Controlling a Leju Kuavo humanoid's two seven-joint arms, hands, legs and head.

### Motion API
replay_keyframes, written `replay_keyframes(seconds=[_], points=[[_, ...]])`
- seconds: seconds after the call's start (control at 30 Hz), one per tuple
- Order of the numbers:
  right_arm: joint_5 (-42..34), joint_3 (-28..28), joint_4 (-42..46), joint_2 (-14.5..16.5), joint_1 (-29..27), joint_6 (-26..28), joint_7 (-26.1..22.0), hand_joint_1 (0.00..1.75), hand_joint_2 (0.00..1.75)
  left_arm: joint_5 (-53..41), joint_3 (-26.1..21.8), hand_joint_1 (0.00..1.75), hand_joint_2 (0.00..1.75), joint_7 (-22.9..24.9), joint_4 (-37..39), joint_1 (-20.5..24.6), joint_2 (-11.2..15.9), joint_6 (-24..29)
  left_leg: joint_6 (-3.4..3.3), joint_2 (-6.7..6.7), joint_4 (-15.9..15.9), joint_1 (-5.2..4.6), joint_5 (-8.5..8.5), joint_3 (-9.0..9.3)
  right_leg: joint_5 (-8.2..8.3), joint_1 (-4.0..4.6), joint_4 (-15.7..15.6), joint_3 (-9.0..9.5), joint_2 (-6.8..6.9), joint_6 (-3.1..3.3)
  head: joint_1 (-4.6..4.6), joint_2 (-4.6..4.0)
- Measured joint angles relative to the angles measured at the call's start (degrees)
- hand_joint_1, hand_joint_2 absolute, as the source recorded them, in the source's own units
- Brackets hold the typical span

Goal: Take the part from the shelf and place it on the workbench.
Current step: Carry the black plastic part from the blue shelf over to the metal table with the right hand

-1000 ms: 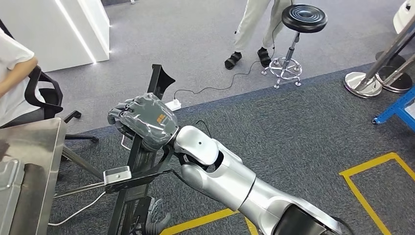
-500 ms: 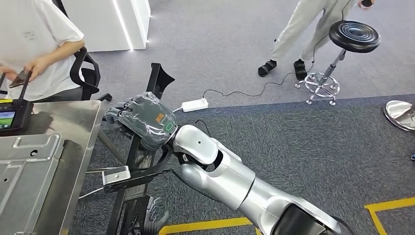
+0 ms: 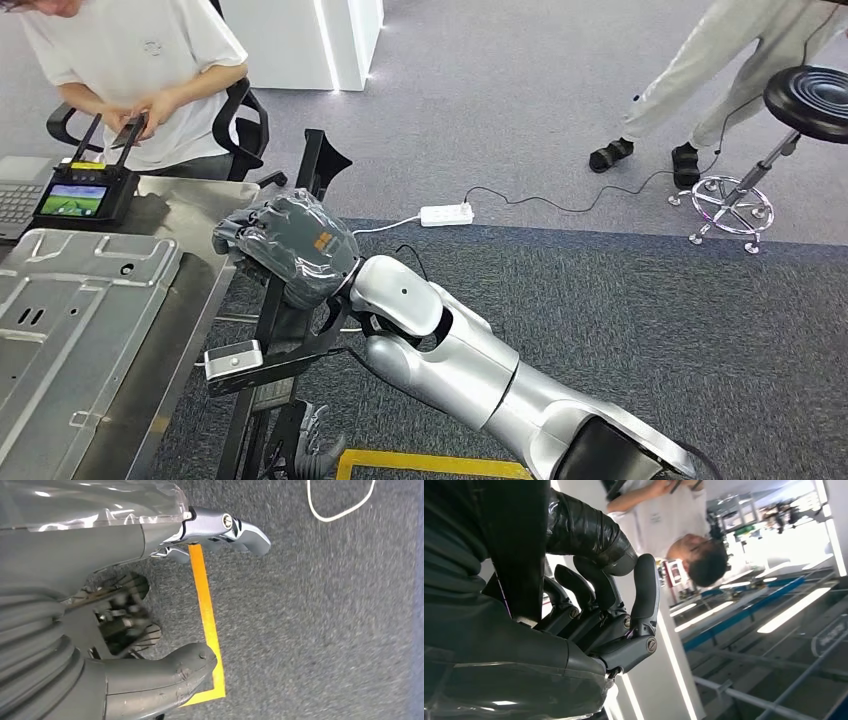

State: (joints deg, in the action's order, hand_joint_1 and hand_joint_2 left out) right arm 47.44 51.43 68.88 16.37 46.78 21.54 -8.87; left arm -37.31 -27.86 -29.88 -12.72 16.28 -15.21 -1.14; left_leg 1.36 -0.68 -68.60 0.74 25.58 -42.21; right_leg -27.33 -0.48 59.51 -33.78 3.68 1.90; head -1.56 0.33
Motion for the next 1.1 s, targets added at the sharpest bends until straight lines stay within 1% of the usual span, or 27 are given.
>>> replay_keyframes(seconds=[0.07, 0.1, 0.13, 0.17, 0.2, 0.27, 0.33, 0.37, 0.4, 0.43, 0.47, 0.5, 0.57, 0.6, 0.63, 0.67, 0.7, 0.73, 0.8, 0.83, 0.87, 0.9, 0.93, 0.97, 1.0, 1.07, 1.1], points=[[0.0, 0.0, 0.0, 0.0, 0.1, 0.0, 0.0, 1.71, 1.75, 0.0, 0.0, 0.0, 1.75, 0.0, 0.0, 0.1, 0.0, 0.0, -0.55, -2.48, 7.4, -0.54, -2.52, 4.04, -0.48, 0.28, 0.0, 0.5, 1.13, -0.45, 0.02, 0.0], [0.0, 0.0, 0.0, 0.0, 0.1, 0.0, 0.0, 1.71, 1.75, 0.0, 0.0, 0.0, 1.75, 0.0, 0.0, 0.2, 0.0, 0.0, -0.93, -3.23, 9.4, -0.83, -2.85, 5.03, -0.66, 0.43, 0.0, 0.68, 1.62, -0.71, 0.03, 0.0], [0.0, 0.0, 0.0, 0.0, 0.2, 0.0, 0.0, 1.71, 1.75, 0.0, 0.0, 0.0, 1.75, 0.0, 0.0, 0.2, 0.0, 0.0, -1.31, -3.32, 9.8, -1.11, -2.59, 5.18, -0.78, 0.56, -0.1, 0.78, 2.08, -0.99, 0.04, 0.0], [0.0, 0.0, 0.0, 0.0, 0.2, 0.1, 0.0, 1.71, 1.75, 0.0, 0.0, 0.0, 1.75, -0.1, 0.0, 0.1, 0.0, 0.1, -1.73, -2.52, 10.0, -1.15, -2.65, 5.13, -0.91, 0.6, -0.2, 0.96, 2.62, -1.3, 0.05, 0.0], [0.0, 0.0, 0.1, 0.0, 0.2, 0.1, 0.0, 1.71, 1.75, 0.0, 0.0, 0.0, 1.75, -0.1, 0.0, 0.1, 0.1, 0.1, -2.07, -1.85, 10.2, -1.05, -2.7, 5.26, -1.15, 0.5, -0.1, 1.11, 2.55, -1.67, 0.04, 0.0], [0.0, 0.0, 0.2, 0.0, 0.4, 0.1, 0.0, 1.71, 1.75, -0.1, 0.0, 0.0, 1.75, -0.1, 0.0, 0.1, 0.1, 0.1, -2.83, -0.54, 10.8, -0.78, -2.9, 5.71, -2.75, 0.23, 2.1, 0.41, 0.33, -2.11, 0.06, 0.0], [0.1, 0.0, 0.2, -0.2, 0.4, 0.1, 0.0, 1.71, 1.75, -0.1, 0.0, 0.0, 1.75, -0.1, 0.0, 0.3, 0.1, 0.1, -3.39, 0.72, 11.0, -0.68, -2.95, 5.93, -5.79, 0.07, 8.4, -2.82, -2.52, -2.11, 0.08, 0.0], [0.1, 0.0, 0.2, -0.3, 0.4, 0.1, 0.0, 1.71, 1.75, -0.1, 0.0, 0.0, 1.75, -0.1, 0.0, 0.3, 0.1, 0.1, -3.54, 1.45, 10.9, -0.74, -2.93, 5.93, -7.07, 0.1, 12.0, -4.94, -3.04, -2.08, 0.08, 0.0], [0.1, 0.0, 0.2, -0.5, 0.2, 0.1, 0.0, 1.71, 1.75, -0.1, -0.1, 0.0, 1.75, -0.1, 0.0, 0.3, 0.1, 0.1, -3.6, 2.22, 10.9, -0.79, -2.9, 5.93, -7.67, 0.12, 14.7, -6.71, -3.26, -2.06, 0.08, 0.0], [0.1, 0.0, 0.1, -0.7, 0.1, 0.2, 0.0, 1.71, 1.75, -0.1, -0.1, 0.0, 1.75, -0.1, 0.0, 0.2, 0.1, 0.1, -3.63, 3.06, 10.8, -0.85, -2.86, 5.93, -7.23, 0.14, 15.8, -7.76, -3.36, -2.01, 0.08, 0.0], [0.1, 0.0, 0.1, -0.8, 0.1, 0.2, 0.0, 1.71, 1.75, -0.1, -0.1, 0.0, 1.75, -0.1, 0.0, 0.2, 0.1, 0.2, -3.63, 3.97, 10.6, -0.9, -2.78, 5.93, -5.64, 0.14, 14.8, -7.8, -3.48, -1.88, 0.08, 0.0], [0.1, 0.0, 0.1, -0.9, 0.1, 0.2, 0.0, 1.71, 1.75, -0.1, -0.1, 0.0, 1.75, -0.1, 0.0, 0.1, 0.1, 0.2, -3.59, 4.81, 10.4, -0.91, -2.67, 5.94, -3.41, 0.14, 12.1, -6.98, -3.8, -1.72, 0.08, 0.0], [0.0, 0.0, 0.2, -0.9, 0.2, 0.2, 0.0, 1.71, 1.75, -0.1, -0.2, 0.0, 1.75, -0.1, 0.0, 0.1, 0.1, 0.3, -3.31, 6.47, 9.8, -0.9, -2.37, 5.74, 0.76, -0.03, 4.9, -4.34, -6.46, -1.3, 0.06, 0.0], [0.0, 0.0, 0.2, -0.9, 0.2, 0.2, 0.0, 1.71, 1.75, -0.1, -0.2, 0.0, 1.75, -0.1, 0.0, 0.2, 0.1, 0.3, -3.05, 7.13, 9.6, -0.81, -2.32, 5.51, 1.68, -0.09, 2.5, -3.44, -7.73, -1.21, 0.06, 0.0], [0.0, 0.0, 0.2, -0.9, 0.3, 0.2, 0.0, 1.71, 1.75, -0.1, -0.2, 0.0, 1.75, -0.1, 0.0, 0.2, 0.1, 0.4, -2.68, 7.78, 9.6, -0.62, -2.3, 5.28, 1.95, -0.04, 1.2, -2.9, -8.67, -1.11, 0.07, 0.0], [0.0, 0.0, 0.2, -1.0, 0.3, 0.2, 0.0, 1.71, 1.75, -0.1, -0.2, 0.0, 1.75, -0.1, 0.0, 0.2, 0.0, 0.4, -2.28, 8.42, 9.6, -0.47, -2.36, 5.11, 1.88, 0.01, 0.8, -2.68, -8.64, -1.06, 0.08, 0.0], [0.0, 0.0, 0.2, -0.9, 0.3, 0.1, 0.0, 1.71, 1.75, -0.1, -0.3, 0.0, 1.75, -0.1, 0.0, 0.1, 0.1, 0.5, -1.91, 8.92, 9.8, -0.28, -2.41, 5.02, 1.96, 0.03, 0.6, -2.45, -7.95, -0.9, 0.09, 0.0], [0.0, 0.0, 0.2, -0.8, 0.3, 0.1, 0.0, 1.71, 1.75, -0.1, -0.3, 0.0, 1.75, -0.1, 0.0, 0.0, 0.1, 0.5, -1.59, 8.43, 9.6, -0.3, -2.22, 4.94, 2.05, 0.01, 0.1, -2.08, -7.25, -0.65, 0.09, 0.0], [0.0, 0.0, 0.2, -0.7, 0.4, 0.1, 0.0, 1.71, 1.75, -0.1, -0.3, 0.0, 1.75, -0.1, 0.0, -0.1, 0.1, 0.6, -1.08, 5.36, 6.7, -0.5, -0.51, 3.64, 2.25, -0.19, -0.8, -1.3, -5.65, -0.15, 0.04, 0.0], [0.0, 0.0, 0.2, -0.7, 0.5, 0.1, 0.0, 1.71, 1.75, -0.1, -0.3, 0.0, 1.75, -0.1, 0.0, 0.0, 0.1, 0.6, -0.8, 3.37, 3.5, -0.47, 1.09, 2.11, 2.19, -0.11, -1.0, -1.03, -4.78, 0.01, 0.02, 0.0], [0.0, 0.0, 0.2, -0.6, 0.5, 0.1, 0.0, 1.71, 1.75, -0.1, -0.3, 0.0, 1.75, -0.1, 0.0, 0.1, 0.1, 0.6, -0.5, 2.18, -0.2, -0.32, 2.69, 0.23, 2.09, -0.06, -1.0, -0.91, -3.93, 0.11, 0.01, 0.0], [0.0, 0.0, 0.1, -0.6, 0.4, 0.1, 0.0, 1.71, 1.75, -0.1, -0.3, 0.0, 1.75, -0.1, 0.0, 0.1, 0.1, 0.7, -0.21, 1.56, -3.4, -0.12, 3.8, -1.5, 1.95, -0.04, -1.0, -0.86, -3.04, 0.14, 0.01, 0.0], [0.0, 0.0, 0.1, -0.7, 0.4, 0.1, 0.0, 1.71, 1.75, -0.1, -0.3, 0.0, 1.75, -0.1, 0.0, 0.0, 0.1, 0.7, 0.03, 1.23, -5.1, 0.09, 4.05, -2.53, 1.79, -0.04, -1.0, -0.83, -2.21, 0.09, 0.01, 0.0], [0.0, 0.0, 0.1, -0.7, 0.3, 0.0, 0.0, 1.71, 1.75, -0.1, -0.3, 0.0, 1.75, -0.1, 0.0, -0.1, 0.1, 0.7, 0.21, 0.98, -4.5, 0.28, 3.19, -2.34, 1.62, -0.06, -0.9, -0.79, -1.44, -0.01, 0.01, 0.0], [0.0, 0.0, 0.1, -0.6, 0.3, 0.0, 0.0, 1.71, 1.75, -0.1, -0.3, 0.0, 1.75, -0.1, 0.0, -0.1, 0.1, 0.8, 0.33, 0.59, -1.9, 0.43, 1.52, -1.06, 1.41, -0.09, -0.8, -0.67, -0.69, -0.17, 0.01, 0.0], [-0.1, 0.0, 0.1, -0.6, 0.3, 0.0, 0.0, 1.71, 1.75, -0.2, -0.3, 0.0, 1.75, -0.1, 0.0, -0.1, 0.1, 0.9, 0.26, -1.54, 5.9, 0.31, -1.81, 3.08, 0.89, 0.05, -0.7, -0.28, 0.58, -0.67, 0.0, 0.0], [-0.1, 0.0, 0.1, -0.6, 0.4, 0.0, 0.0, 1.71, 1.75, -0.2, -0.3, 0.0, 1.75, -0.1, 0.0, 0.0, 0.0, 0.9, -0.06, -2.35, 8.6, 0.12, -2.64, 4.52, 0.67, 0.21, -0.7, -0.09, 1.08, -0.96, 0.03, 0.0]])
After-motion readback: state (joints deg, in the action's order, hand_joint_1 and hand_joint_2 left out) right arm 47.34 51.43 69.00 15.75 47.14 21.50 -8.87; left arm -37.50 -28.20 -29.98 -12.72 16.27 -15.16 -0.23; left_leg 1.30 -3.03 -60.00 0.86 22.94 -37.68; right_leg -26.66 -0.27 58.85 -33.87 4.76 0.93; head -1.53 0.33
